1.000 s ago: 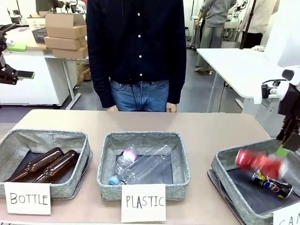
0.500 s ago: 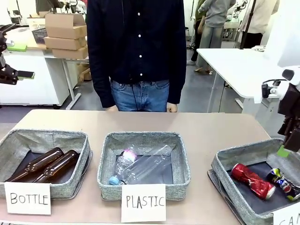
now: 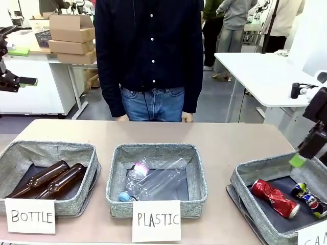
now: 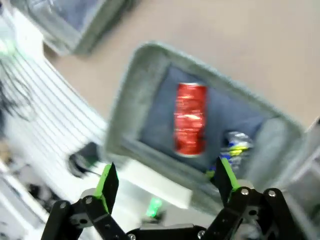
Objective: Sort the can waste into the basket.
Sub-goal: Pick up the can waste from the table and place it in the right Fabric basket.
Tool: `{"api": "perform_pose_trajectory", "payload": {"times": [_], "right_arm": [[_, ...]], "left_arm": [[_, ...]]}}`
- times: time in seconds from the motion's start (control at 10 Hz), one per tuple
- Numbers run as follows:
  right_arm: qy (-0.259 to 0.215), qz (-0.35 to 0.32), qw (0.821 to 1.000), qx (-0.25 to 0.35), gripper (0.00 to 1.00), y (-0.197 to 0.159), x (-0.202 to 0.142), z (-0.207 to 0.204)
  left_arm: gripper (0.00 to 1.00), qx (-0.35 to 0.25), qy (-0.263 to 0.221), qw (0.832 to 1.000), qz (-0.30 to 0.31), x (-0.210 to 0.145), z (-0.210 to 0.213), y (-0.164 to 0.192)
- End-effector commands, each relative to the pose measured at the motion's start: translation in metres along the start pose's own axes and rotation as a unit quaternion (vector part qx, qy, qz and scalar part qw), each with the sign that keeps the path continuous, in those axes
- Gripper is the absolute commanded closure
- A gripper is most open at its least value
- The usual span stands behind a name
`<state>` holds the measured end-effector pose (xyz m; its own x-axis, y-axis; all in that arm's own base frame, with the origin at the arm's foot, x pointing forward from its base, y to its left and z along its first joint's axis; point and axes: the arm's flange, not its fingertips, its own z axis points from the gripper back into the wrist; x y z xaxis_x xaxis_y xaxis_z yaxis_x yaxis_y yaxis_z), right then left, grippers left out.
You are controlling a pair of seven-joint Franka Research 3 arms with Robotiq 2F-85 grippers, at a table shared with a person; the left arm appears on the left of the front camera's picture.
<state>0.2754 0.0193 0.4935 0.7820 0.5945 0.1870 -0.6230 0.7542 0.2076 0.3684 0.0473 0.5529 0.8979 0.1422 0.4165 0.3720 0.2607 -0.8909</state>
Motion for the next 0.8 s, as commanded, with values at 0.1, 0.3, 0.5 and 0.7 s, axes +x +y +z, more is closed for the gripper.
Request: {"api": "perform_pose_trajectory", "payload": {"times": [0.1, 0.3, 0.5, 0.7], "right_arm": [[-0.18, -0.394, 0.85, 0.299, 0.0, -0.005, -0.002, 0.017], [-0.39, -0.401, 0.743, 0.368, 0.0, -0.006, -0.019, 0.021], [-0.465, -0.291, 0.676, 0.491, 0.0, -0.008, -0.008, 0.016], [-0.47, -0.355, 0.614, 0.525, 0.0, -0.017, 0.013, 0.009]], "left_arm": [[0.04, -0.007, -0.008, 1.0, -0.006, -0.001, -0.001, -0.001], [0.04, -0.007, -0.008, 1.0, -0.006, -0.001, -0.001, -0.001], [0.04, -0.007, -0.008, 1.0, -0.006, -0.001, -0.001, -0.001], [0.04, -0.007, -0.008, 1.0, -0.006, -0.001, -0.001, -0.001]]}}
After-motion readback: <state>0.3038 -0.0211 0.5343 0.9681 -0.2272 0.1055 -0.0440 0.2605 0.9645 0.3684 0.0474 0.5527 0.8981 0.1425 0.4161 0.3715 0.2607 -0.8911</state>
